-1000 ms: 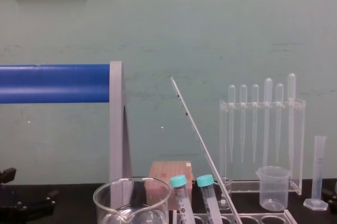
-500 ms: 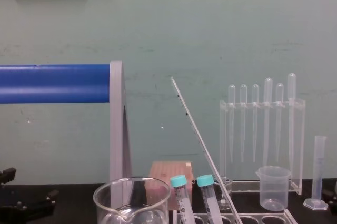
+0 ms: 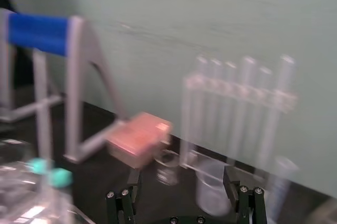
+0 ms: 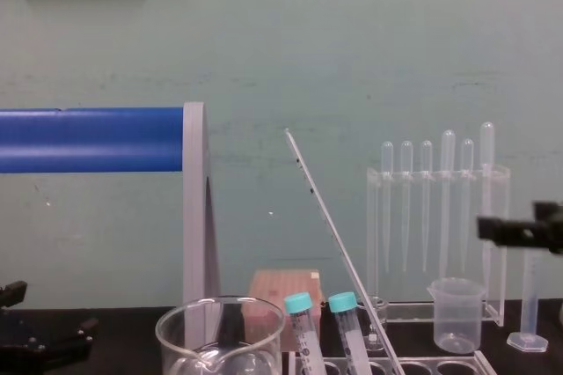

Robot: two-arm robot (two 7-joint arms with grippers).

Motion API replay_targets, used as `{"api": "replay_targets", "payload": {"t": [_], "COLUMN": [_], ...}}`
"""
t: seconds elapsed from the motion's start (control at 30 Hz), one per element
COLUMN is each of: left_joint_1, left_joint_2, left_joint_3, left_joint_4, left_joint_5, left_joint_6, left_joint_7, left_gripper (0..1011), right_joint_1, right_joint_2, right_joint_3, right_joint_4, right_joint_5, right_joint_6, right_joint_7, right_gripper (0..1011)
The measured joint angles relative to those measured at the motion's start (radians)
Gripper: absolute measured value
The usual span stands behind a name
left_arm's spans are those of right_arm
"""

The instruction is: Hold the thermometer with one hand and immerse one end into the beaker, then reinsert it into the test tube rack.

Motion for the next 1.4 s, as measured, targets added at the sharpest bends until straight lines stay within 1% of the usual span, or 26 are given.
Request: {"api": "replay_targets", "payload": {"t": [0.03,0.07,0.13,0.17,0.2,0.23,0.37,0.4,0.43,0.47,0.5,0.53,0.6,0.63,0.7,0.73,0.83,1.0,1.1,1.23,1.4], "left_joint_1": [0.0,0.0,0.0,0.0,0.0,0.0,0.0,0.0,0.0,0.0,0.0,0.0,0.0,0.0,0.0,0.0,0.0,0.0,0.0,0.0,0.0], "left_joint_2": [0.0,0.0,0.0,0.0,0.0,0.0,0.0,0.0,0.0,0.0,0.0,0.0,0.0,0.0,0.0,0.0,0.0,0.0,0.0,0.0,0.0], "left_joint_3": [0.0,0.0,0.0,0.0,0.0,0.0,0.0,0.0,0.0,0.0,0.0,0.0,0.0,0.0,0.0,0.0,0.0,0.0,0.0,0.0,0.0], "left_joint_4": [0.0,0.0,0.0,0.0,0.0,0.0,0.0,0.0,0.0,0.0,0.0,0.0,0.0,0.0,0.0,0.0,0.0,0.0,0.0,0.0,0.0], "left_joint_5": [0.0,0.0,0.0,0.0,0.0,0.0,0.0,0.0,0.0,0.0,0.0,0.0,0.0,0.0,0.0,0.0,0.0,0.0,0.0,0.0,0.0], "left_joint_6": [0.0,0.0,0.0,0.0,0.0,0.0,0.0,0.0,0.0,0.0,0.0,0.0,0.0,0.0,0.0,0.0,0.0,0.0,0.0,0.0,0.0], "left_joint_7": [0.0,0.0,0.0,0.0,0.0,0.0,0.0,0.0,0.0,0.0,0.0,0.0,0.0,0.0,0.0,0.0,0.0,0.0,0.0,0.0,0.0], "left_gripper": [1008,1008,1008,1008,1008,1008,1008,1008,1008,1008,1008,1008,1008,1007,1008,1008,1008,1008,1008,1008,1008], "right_joint_1": [0.0,0.023,0.041,0.058,0.058,0.076,0.117,0.136,0.136,0.156,0.166,0.188,0.214,0.234,0.255,0.275,0.309,0.351,0.368,0.383,0.381], "right_joint_2": [0.0,0.0,-0.003,-0.007,-0.007,-0.01,-0.016,-0.021,-0.021,-0.027,-0.031,-0.042,-0.057,-0.071,-0.085,-0.098,-0.121,-0.151,-0.161,-0.163,-0.162], "right_joint_3": [0.0,-0.006,-0.013,-0.022,-0.022,-0.035,-0.07,-0.087,-0.087,-0.105,-0.113,-0.133,-0.152,-0.169,-0.184,-0.201,-0.228,-0.261,-0.278,-0.296,-0.293], "right_joint_4": [0.0,-0.015,-0.024,-0.028,-0.028,-0.033,-0.037,-0.033,-0.033,-0.023,-0.016,0.004,0.03,0.053,0.078,0.101,0.145,0.201,0.223,0.235,0.233], "right_joint_5": [0.0,0.021,0.034,0.049,0.049,0.067,0.105,0.116,0.116,0.121,0.123,0.123,0.122,0.121,0.116,0.109,0.096,0.082,0.073,0.05,0.053], "right_joint_6": [0.0,0.034,0.059,0.084,0.084,0.11,0.157,0.171,0.171,0.184,0.188,0.196,0.202,0.207,0.208,0.207,0.202,0.191,0.181,0.157,0.159], "right_joint_7": [0.0,0.05,0.087,0.118,0.118,0.149,0.214,0.236,0.236,0.253,0.26,0.271,0.28,0.285,0.288,0.29,0.292,0.291,0.293,0.296,0.296], "right_gripper": [1004,1004,1004,1004,1004,1004,1004,1004,1004,1004,1004,1004,1004,1004,1004,1004,1004,1004,1004,1004,1004]}}
